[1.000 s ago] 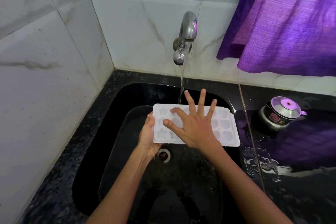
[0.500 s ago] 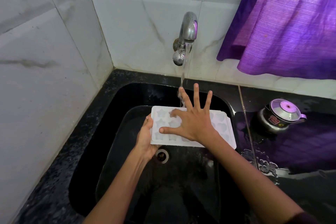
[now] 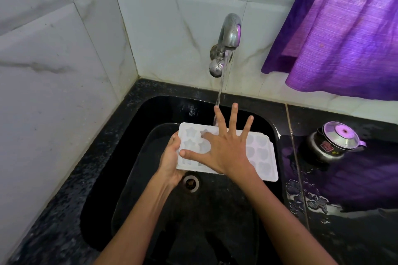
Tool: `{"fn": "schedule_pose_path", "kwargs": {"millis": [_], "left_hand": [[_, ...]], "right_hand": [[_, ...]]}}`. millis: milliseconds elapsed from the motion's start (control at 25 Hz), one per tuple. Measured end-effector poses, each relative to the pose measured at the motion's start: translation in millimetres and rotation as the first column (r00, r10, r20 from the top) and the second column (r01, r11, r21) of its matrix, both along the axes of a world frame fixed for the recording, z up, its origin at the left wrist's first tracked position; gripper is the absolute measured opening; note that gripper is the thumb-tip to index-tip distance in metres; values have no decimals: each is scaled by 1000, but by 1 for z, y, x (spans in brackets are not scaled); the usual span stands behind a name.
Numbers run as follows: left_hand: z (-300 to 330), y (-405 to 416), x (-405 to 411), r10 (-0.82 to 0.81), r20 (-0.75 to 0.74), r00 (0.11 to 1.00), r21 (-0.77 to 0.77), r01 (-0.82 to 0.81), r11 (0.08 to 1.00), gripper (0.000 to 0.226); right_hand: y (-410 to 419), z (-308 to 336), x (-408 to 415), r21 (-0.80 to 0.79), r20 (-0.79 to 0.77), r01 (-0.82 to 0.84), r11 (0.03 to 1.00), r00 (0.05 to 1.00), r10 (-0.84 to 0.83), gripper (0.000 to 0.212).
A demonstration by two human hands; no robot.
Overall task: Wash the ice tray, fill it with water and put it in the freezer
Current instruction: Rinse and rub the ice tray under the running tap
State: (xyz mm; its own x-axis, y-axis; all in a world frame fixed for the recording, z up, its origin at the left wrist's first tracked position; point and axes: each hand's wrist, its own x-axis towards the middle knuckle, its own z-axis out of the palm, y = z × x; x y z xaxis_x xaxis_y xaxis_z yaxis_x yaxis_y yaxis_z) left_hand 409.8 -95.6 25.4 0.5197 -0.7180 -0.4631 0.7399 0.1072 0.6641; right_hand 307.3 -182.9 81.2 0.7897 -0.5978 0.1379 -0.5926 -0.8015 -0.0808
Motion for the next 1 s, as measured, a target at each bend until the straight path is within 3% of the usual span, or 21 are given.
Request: {"fn": "schedule_pose_path", "kwargs": {"millis": [160, 360, 520, 680, 760, 1000], "left_hand": [[-1, 2, -3, -12, -38, 999, -7, 11, 1000, 34], [-5, 3, -7, -37, -78, 996, 24, 39, 999, 44], [-7, 5, -2, -16, -121, 992, 18, 18, 1000, 49], [-5, 7, 4, 13, -165, 986, -10, -15, 1000, 52], [-2, 7, 5, 21, -148, 989, -28, -26, 999, 50], [5, 4, -1, -23, -96, 995, -25, 21, 999, 49]], "right_hand": [[-4, -2, -1, 103, -17, 63, 993, 998, -61, 90], [2, -4, -2, 59, 16, 33, 998, 999, -34, 104], [-7, -5, -5, 201, -24, -9, 980, 1000, 15, 80], [-4, -11, -24, 323, 210, -101, 941, 977, 33, 52], [-3, -14, -33, 247, 207, -92, 965, 978, 40, 45], [3, -7, -25, 1, 27, -100, 995, 995, 100, 60]]}}
